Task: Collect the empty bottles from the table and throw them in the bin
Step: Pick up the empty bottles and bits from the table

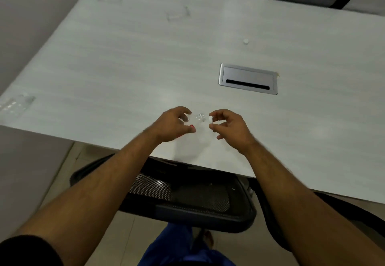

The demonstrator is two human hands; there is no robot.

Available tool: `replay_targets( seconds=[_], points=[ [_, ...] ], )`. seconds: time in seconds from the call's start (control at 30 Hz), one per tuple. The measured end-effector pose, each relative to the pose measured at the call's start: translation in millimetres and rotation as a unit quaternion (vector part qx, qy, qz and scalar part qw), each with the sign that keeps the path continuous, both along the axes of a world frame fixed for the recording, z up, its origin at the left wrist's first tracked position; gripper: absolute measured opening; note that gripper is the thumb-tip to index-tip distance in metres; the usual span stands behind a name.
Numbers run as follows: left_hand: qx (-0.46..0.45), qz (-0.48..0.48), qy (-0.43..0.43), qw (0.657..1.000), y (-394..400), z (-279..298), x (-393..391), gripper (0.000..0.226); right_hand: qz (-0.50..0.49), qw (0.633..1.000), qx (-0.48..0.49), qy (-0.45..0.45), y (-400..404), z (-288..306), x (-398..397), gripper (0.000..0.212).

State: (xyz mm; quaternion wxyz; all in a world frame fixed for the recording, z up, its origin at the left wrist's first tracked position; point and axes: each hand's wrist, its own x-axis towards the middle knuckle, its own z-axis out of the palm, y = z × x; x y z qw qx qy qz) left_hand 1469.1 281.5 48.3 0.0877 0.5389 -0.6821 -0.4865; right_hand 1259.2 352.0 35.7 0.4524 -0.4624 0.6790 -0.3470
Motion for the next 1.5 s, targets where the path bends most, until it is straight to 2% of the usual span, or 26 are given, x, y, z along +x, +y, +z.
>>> replay_targets(
  seconds=[0.27, 0.53, 0.7, 0.83, 0.87, 0.97, 1.0, 1.07, 1.13, 1.2, 1.27, 1.33, 1.4, 1.5],
  points=[
    [0.003, -0.032, -0.004, 0.999, 59, 66, 28, 0.059, 0.102, 0.993, -0.051, -0.031, 43, 48, 16, 0.031],
    [0.000, -0.052, -0.046, 0.998, 105, 99, 45, 0.057, 0.174, 0.983, -0.061, -0.020, 76, 71, 21, 0.026],
    [-0.038, -0.011, -0.030, 0.999, 136, 104, 51, 0.062, 0.165, 0.985, -0.034, -0.032, 89, 74, 34, 0.021],
    [-0.059, 0.038, -0.011, 0.998, 158, 101, 59, 0.065, 0.194, 0.980, 0.012, -0.035, 97, 74, 52, 0.035],
    [-0.064, 0.050, -0.005, 0.997, 163, 102, 63, 0.065, 0.211, 0.977, 0.004, -0.009, 99, 74, 59, 0.040],
    [-0.070, 0.065, -0.005, 0.995, 172, 107, 75, 0.063, 0.246, 0.954, -0.094, 0.144, 103, 74, 74, 0.047],
    [-0.068, 0.070, -0.003, 0.995, 176, 108, 78, 0.062, 0.245, 0.951, -0.108, 0.157, 103, 74, 79, 0.050],
    [-0.083, 0.085, -0.014, 0.993, 180, 108, 85, 0.063, 0.231, 0.964, -0.081, 0.108, 100, 76, 95, 0.053],
    [-0.125, 0.100, -0.062, 0.985, 185, 106, 92, 0.063, 0.209, 0.977, -0.006, 0.045, 96, 77, 113, 0.050],
    [-0.177, 0.103, -0.138, 0.969, 192, 104, 99, 0.063, 0.186, 0.978, 0.089, -0.009, 93, 80, 131, 0.045],
    [-0.194, 0.103, -0.170, 0.961, 196, 102, 111, 0.064, 0.184, 0.973, 0.137, -0.026, 93, 85, 146, 0.045],
    [-0.164, 0.110, -0.144, 0.970, 196, 102, 131, 0.064, 0.204, 0.973, 0.104, 0.008, 92, 83, 159, 0.051],
    [-0.098, 0.126, -0.067, 0.985, 194, 106, 160, 0.066, 0.242, 0.968, 0.014, 0.058, 91, 80, 176, 0.052],
    [0.004, 0.127, 0.034, 0.991, 193, 111, 207, 0.065, 0.289, 0.954, -0.071, 0.048, 91, 81, 207, 0.049]
  ],
)
